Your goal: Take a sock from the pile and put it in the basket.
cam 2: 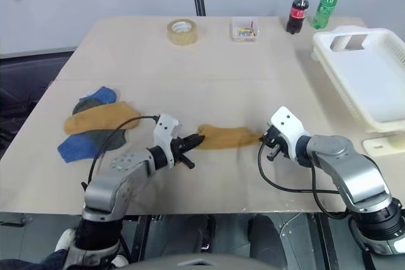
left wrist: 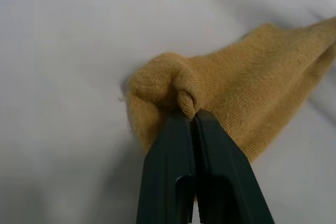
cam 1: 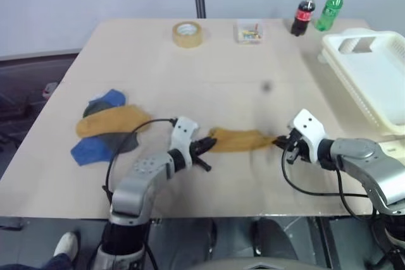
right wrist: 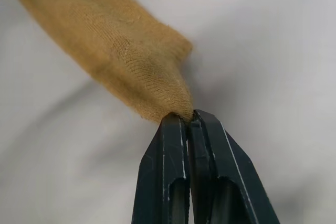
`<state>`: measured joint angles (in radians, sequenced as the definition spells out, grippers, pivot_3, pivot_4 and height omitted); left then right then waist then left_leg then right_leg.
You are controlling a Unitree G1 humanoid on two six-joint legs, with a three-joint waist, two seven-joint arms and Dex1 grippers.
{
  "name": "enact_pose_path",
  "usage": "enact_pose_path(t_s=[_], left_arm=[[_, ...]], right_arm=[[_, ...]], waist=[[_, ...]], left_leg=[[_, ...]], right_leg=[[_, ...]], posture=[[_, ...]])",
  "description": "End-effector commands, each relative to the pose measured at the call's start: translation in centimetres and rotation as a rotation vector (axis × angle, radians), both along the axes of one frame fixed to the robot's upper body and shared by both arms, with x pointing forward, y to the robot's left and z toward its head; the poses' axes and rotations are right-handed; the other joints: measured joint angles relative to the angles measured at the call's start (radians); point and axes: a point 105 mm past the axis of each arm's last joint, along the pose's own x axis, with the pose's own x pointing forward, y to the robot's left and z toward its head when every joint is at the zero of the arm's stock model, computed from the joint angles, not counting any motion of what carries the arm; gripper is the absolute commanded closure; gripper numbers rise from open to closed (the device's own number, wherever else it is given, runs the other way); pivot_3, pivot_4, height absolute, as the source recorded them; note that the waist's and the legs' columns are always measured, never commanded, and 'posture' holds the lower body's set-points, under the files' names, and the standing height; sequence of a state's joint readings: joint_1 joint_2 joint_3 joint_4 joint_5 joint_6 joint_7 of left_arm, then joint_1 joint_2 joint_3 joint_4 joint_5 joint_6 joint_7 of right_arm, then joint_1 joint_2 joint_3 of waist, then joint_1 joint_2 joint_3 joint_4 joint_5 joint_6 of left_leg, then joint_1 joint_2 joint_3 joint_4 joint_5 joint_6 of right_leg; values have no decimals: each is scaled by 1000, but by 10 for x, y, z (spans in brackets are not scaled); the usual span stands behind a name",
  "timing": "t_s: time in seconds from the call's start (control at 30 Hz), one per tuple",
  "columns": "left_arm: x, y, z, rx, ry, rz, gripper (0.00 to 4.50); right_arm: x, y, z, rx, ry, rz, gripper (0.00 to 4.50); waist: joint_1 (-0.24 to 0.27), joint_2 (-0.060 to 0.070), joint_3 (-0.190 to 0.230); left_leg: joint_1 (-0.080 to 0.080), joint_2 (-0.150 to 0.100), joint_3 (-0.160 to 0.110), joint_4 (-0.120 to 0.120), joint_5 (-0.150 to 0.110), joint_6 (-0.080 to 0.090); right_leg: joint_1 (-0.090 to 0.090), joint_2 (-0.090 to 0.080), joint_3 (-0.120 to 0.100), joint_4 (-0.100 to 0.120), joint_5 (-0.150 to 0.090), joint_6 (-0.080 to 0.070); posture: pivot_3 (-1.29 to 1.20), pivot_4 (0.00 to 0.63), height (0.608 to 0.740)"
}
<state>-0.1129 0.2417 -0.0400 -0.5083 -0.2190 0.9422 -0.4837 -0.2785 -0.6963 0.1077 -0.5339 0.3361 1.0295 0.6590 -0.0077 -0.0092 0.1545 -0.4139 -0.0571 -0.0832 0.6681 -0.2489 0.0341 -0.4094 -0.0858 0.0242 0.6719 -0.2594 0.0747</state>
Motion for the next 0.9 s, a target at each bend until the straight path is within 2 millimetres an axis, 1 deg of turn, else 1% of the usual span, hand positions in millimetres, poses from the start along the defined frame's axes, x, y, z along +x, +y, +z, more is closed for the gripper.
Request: enact_pose_path(t_s=[0.03,0.07,0.1,0.13,0.2,0.33,0.4,0.5,0.63,0.77,0.9], left_arm=[[-12,-10,12,-52,-6,100,4500],[-14,-13,11,-65,0,110,4500],[-14,-14,11,-74,4,118,3858],[-15,-16,10,-85,11,124,3591],[-17,-21,5,-101,40,126,2550],[-24,-36,-4,-120,107,74,1071],[-25,-36,-7,-136,139,72,1007],[-28,-36,-9,-139,168,46,1007],[-37,-36,6,-193,143,-36,1007],[-44,-18,14,-146,112,-54,1007],[-50,4,20,-84,91,-48,1007]], right_arm=[[-6,6,12,9,2,56,4431],[-7,8,11,10,14,69,4431],[-8,9,10,10,21,77,3834],[-9,10,10,9,27,85,3569],[-10,11,9,3,37,96,2476],[-8,6,9,-13,36,87,916],[-7,4,11,-16,31,82,11],[-4,6,19,7,4,68,11],[-3,8,27,40,-18,60,11],[-7,5,38,122,-25,76,11],[-19,-3,53,239,-56,139,11]], waist=[[2,0,0],[2,0,0],[3,0,0],[3,0,0],[4,0,0],[4,0,0],[5,0,0],[6,0,0],[7,0,0],[6,0,0],[6,0,0]], left_leg=[[0,0,0,0,0,0],[0,0,0,0,0,0],[0,-1,1,0,0,0],[0,-1,1,0,0,0],[0,-1,0,0,0,0],[0,-1,1,0,0,0],[1,-1,0,0,0,0],[2,-1,-1,0,0,0],[1,-1,-1,0,0,0],[1,-1,-2,0,0,0],[0,0,-3,-1,0,0]], right_leg=[[0,0,0,0,0,0],[0,0,0,0,0,0],[0,-1,0,-1,0,0],[0,-1,0,-1,0,0],[0,0,0,0,0,0],[1,-1,0,-1,0,0],[2,-1,-1,-2,0,0],[4,-1,-2,-3,0,0],[4,-1,-2,-4,0,0],[4,-1,-3,-5,0,0],[4,0,-4,-7,0,0]], posture=[[0,150,738],[0,150,738],[0,150,738],[0,150,738],[0,150,738],[0,150,738],[0,150,738],[0,150,738],[0,150,738],[0,150,738],[0,150,738]])
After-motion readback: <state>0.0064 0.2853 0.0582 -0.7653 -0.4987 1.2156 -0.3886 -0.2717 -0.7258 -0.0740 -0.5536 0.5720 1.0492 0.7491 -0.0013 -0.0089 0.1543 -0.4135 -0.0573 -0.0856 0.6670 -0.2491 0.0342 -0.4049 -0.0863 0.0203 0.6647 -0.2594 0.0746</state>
